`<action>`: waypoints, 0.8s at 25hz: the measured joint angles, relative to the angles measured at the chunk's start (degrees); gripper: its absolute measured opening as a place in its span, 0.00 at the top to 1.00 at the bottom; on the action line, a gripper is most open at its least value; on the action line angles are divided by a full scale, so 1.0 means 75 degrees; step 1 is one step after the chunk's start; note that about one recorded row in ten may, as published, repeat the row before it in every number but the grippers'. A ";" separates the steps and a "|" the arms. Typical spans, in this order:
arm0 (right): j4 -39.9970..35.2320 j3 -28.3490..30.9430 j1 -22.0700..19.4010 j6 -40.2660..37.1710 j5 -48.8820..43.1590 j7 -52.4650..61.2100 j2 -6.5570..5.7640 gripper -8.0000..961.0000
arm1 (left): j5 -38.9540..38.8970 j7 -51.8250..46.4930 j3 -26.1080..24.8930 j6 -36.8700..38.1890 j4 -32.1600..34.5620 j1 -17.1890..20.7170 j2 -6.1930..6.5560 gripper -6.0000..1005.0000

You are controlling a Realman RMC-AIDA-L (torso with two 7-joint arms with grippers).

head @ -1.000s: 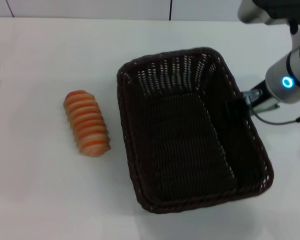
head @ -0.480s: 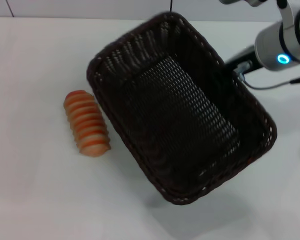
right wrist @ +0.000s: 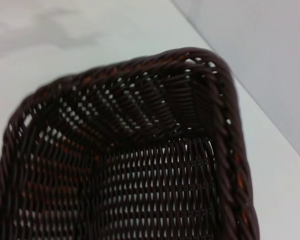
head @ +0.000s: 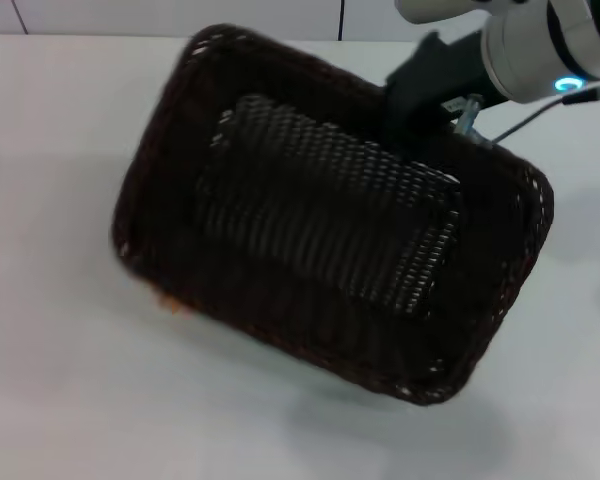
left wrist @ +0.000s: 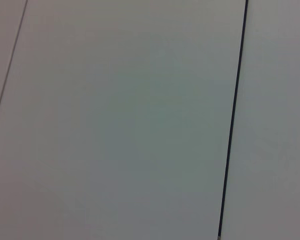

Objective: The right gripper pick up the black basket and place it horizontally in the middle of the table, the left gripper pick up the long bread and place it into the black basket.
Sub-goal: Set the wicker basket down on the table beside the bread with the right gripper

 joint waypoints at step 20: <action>0.0518 0.0317 0.1790 0.2282 0.1137 -0.1018 -0.0169 0.82 | -0.0021 -0.0005 -0.0386 -0.0679 -0.0094 -0.0433 -0.0041 0.16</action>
